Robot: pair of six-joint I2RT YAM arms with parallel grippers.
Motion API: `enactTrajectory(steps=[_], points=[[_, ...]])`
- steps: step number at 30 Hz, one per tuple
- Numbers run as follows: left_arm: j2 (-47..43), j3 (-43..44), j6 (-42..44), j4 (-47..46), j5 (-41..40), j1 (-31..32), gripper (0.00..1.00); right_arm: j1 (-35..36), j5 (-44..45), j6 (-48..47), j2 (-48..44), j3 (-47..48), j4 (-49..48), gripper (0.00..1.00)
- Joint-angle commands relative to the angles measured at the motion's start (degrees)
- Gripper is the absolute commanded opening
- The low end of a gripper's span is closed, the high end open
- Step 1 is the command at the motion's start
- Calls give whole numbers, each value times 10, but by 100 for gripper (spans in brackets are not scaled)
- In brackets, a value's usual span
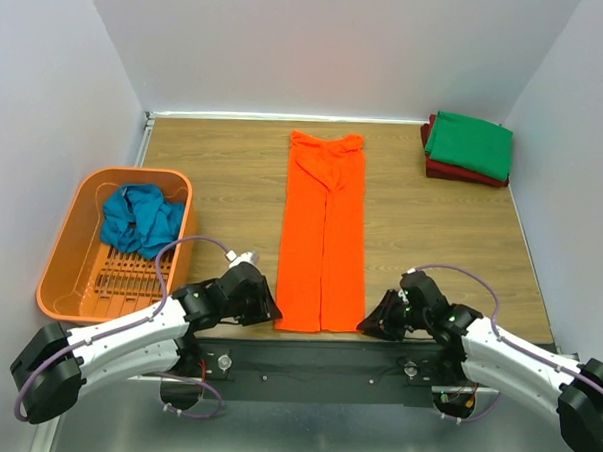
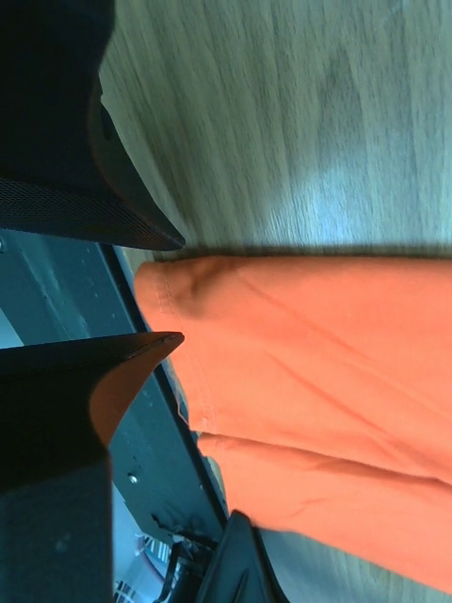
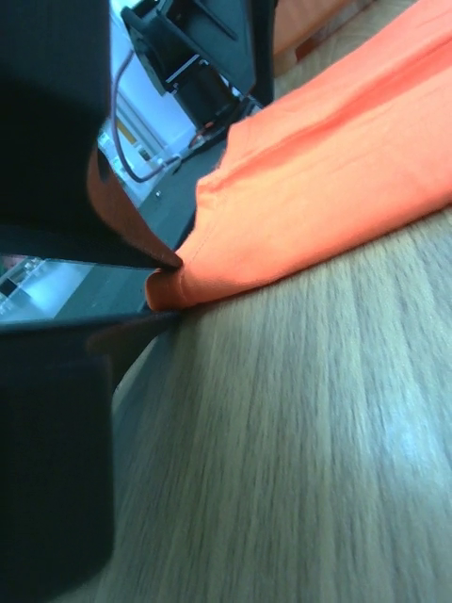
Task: Fold and stack the t-shirts
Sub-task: Fold the tshirt
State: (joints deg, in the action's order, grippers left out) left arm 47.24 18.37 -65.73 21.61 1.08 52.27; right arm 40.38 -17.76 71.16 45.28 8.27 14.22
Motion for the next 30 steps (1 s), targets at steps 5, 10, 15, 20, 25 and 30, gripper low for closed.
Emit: enactTrajectory(steps=[5,10,15,20,25,30], points=[[29,12,23,31,-3,5,47,-2,18,-15,6,-14,14,22],[47,4,26,9,7,6,47,-1,18,-17,1,-12,13,17],[51,6,29,-9,14,9,40,-2,16,-15,-11,-9,14,14],[52,5,32,-17,19,12,34,-2,14,-20,-18,2,14,13],[63,4,38,-45,30,13,24,-2,13,-34,-1,24,14,12],[69,25,60,-49,26,13,0,-2,13,-46,10,39,14,11]])
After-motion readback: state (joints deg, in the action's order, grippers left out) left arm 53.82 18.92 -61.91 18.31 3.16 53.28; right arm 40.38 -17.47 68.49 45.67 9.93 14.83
